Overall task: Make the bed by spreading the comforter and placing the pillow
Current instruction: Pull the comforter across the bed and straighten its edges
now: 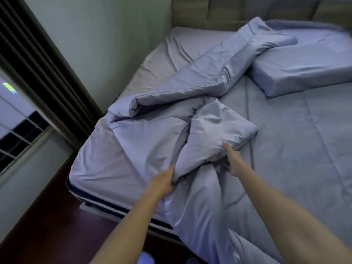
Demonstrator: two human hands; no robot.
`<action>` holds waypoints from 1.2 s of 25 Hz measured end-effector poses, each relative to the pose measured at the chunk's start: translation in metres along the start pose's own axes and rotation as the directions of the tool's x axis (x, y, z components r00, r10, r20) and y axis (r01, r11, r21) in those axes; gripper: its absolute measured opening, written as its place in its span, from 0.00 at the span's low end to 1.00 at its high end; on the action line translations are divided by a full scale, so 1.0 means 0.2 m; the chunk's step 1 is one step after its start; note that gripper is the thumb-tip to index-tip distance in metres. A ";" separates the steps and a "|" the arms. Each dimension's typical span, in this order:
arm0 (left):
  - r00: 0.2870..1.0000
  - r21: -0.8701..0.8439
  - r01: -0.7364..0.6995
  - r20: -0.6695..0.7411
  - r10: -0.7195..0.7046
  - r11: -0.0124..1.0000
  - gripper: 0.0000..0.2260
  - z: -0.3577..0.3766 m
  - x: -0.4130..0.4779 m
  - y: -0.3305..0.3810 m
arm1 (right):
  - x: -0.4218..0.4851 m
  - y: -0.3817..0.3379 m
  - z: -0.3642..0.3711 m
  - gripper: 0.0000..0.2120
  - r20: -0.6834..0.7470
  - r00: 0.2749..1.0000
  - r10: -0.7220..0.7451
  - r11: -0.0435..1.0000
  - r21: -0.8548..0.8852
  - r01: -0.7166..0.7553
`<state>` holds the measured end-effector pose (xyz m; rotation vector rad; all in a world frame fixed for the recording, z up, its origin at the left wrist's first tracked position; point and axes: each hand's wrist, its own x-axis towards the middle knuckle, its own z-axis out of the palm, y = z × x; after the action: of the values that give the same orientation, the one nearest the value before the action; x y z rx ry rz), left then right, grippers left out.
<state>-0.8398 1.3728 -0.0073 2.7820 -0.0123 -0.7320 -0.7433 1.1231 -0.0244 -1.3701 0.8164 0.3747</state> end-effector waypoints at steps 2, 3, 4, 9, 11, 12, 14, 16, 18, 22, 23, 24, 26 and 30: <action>0.973 -0.027 -0.158 0.167 0.160 0.987 0.20 -0.03 0.05 -0.07 | 0.02 0.03 0.09 0.41 -0.055 0.998 -0.015 0.983 0.182 0.025; 0.935 -0.061 -0.211 0.280 0.219 0.976 0.15 -0.06 0.06 -0.12 | 0.01 0.03 0.14 0.33 -0.067 0.997 -0.036 0.960 0.274 0.053; 0.881 -0.093 -0.241 0.397 0.258 0.966 0.12 -0.10 0.07 -0.18 | -0.02 0.04 0.18 0.29 -0.048 0.997 -0.059 0.939 0.337 0.072; 0.842 -0.254 -0.116 0.488 0.231 0.960 0.25 -0.50 0.25 -0.46 | -0.32 0.09 0.46 0.24 0.066 0.980 -0.186 0.896 0.420 0.142; 0.966 -0.356 -0.122 0.170 0.192 0.927 0.28 -0.67 0.35 -0.46 | -0.47 0.17 0.55 0.21 0.089 0.978 -0.186 0.911 0.389 0.138; 0.981 -0.425 -0.149 0.053 0.188 0.893 0.30 -0.74 0.38 -0.42 | -0.54 0.22 0.59 0.21 0.120 0.973 -0.198 0.924 0.355 0.144; 0.966 -0.551 -0.228 -0.026 0.256 0.803 0.36 -0.81 0.39 -0.26 | -0.65 0.33 0.67 0.20 0.186 0.958 -0.218 0.944 0.288 0.159; 0.922 -0.572 -0.329 -0.022 0.386 0.752 0.43 -0.78 0.33 -0.05 | -0.72 0.41 0.76 0.19 0.218 0.947 -0.235 0.965 0.165 0.202; 0.889 -0.389 -0.410 0.033 0.458 0.825 0.49 -0.68 0.28 0.11 | -0.76 0.46 0.82 0.19 0.247 0.944 -0.221 0.975 0.030 0.220; 0.923 0.192 -0.384 0.095 0.372 0.903 0.47 -0.40 0.26 0.02 | -0.82 0.61 0.82 0.26 0.387 0.904 -0.183 0.914 -0.272 0.301; 0.934 0.180 -0.356 0.034 0.356 0.917 0.43 -0.38 0.25 -0.07 | -0.83 0.67 0.79 0.29 0.412 0.895 -0.171 0.868 -0.366 0.335; 0.939 0.143 -0.334 -0.038 0.342 0.932 0.39 -0.39 0.22 -0.17 | -0.83 0.73 0.74 0.30 0.407 0.896 -0.179 0.834 -0.420 0.358; 0.931 0.110 -0.267 -0.227 0.286 0.957 0.32 -0.47 0.17 -0.41 | -0.83 0.85 0.61 0.28 0.258 0.940 -0.221 0.831 -0.455 0.320; 0.904 -0.072 -0.009 -0.427 -0.023 0.997 0.30 -0.60 -0.05 -1.02 | -0.84 0.95 0.41 0.31 -0.048 0.979 -0.197 0.788 -0.601 0.129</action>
<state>-0.8023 1.5999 0.0459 2.8096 0.1068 -0.1042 -0.9613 1.2761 -0.0431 -2.0577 0.6819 0.4446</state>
